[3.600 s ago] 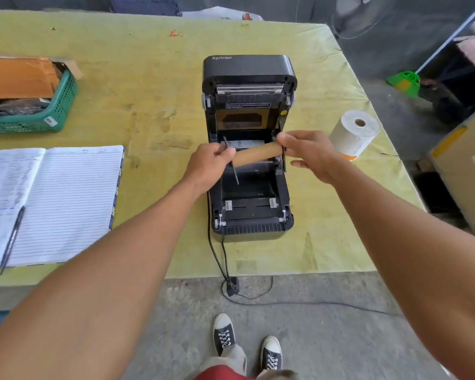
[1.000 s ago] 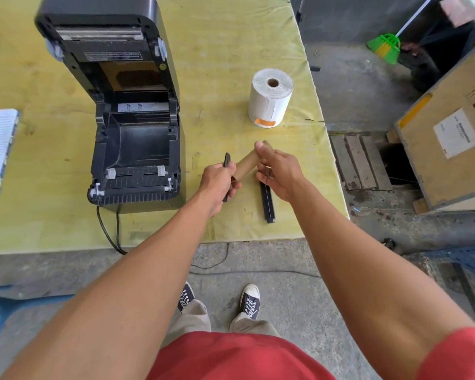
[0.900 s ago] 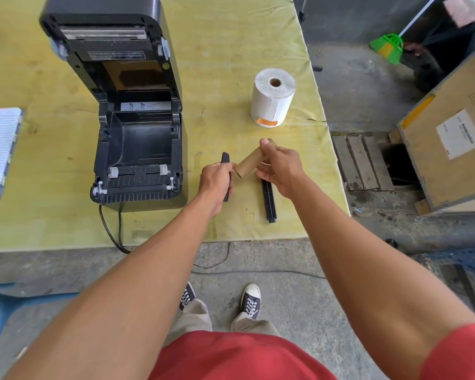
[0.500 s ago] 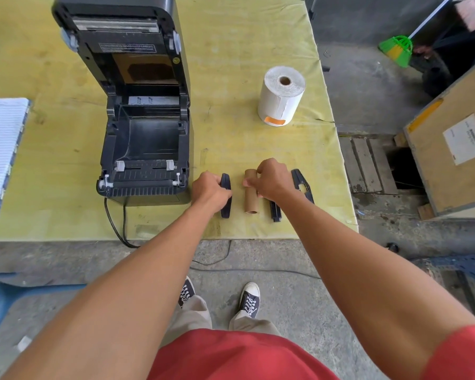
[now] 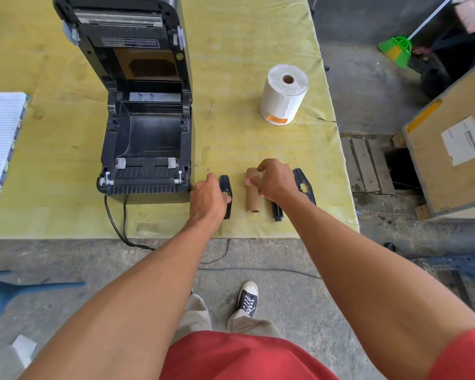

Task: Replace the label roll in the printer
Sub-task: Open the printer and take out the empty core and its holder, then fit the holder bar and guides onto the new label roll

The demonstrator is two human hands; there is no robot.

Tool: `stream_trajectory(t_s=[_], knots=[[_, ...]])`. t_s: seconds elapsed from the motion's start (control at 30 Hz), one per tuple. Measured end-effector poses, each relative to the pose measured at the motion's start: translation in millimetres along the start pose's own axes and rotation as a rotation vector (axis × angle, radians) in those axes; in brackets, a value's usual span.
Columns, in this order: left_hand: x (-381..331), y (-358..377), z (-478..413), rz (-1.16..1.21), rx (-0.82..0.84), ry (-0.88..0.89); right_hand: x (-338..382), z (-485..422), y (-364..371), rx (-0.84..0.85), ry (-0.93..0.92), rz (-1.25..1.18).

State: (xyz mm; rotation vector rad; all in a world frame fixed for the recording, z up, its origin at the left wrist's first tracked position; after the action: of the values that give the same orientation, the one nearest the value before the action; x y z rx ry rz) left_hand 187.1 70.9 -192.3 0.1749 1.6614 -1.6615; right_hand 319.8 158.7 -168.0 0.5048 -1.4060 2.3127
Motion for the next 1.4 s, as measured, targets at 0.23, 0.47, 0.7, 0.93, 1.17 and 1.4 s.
stream_trajectory(t_s=[0.23,0.47,0.7,0.93,1.17,1.4], knots=[[0,-3,0,-0.012,0.011,0.031,-4,2,-3,-0.008,0.007,0.002],[-15,-15,-4,-0.098,0.03,0.135,-4,1,-34,-0.063,0.03,-0.043],[-74,-72,-67,-0.147,-0.023,0.416,1,-6,-79,-0.24,0.14,-0.149],[-135,-83,-105,-0.25,0.07,0.723,-2,-15,-71,-0.242,0.221,-0.208],[-170,-54,-158,-0.484,0.156,0.763,-5,-81,-80,-0.172,0.226,-0.205],[-187,-20,-206,-0.693,0.276,0.708,-14,-136,-94,-0.055,0.183,-0.149]])
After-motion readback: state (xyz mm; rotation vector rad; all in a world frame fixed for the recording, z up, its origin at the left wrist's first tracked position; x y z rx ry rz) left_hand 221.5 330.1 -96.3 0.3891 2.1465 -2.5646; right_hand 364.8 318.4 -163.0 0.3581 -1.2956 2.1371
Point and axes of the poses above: each hand's wrist, its own z-axis away from the middle knuckle, its own y-axis out of the palm, x = y × z, the point moved 2 cm from there along -z, towards the middle knuckle, and after that the axes turned 8 degrees about y, right-handed, at the moved point
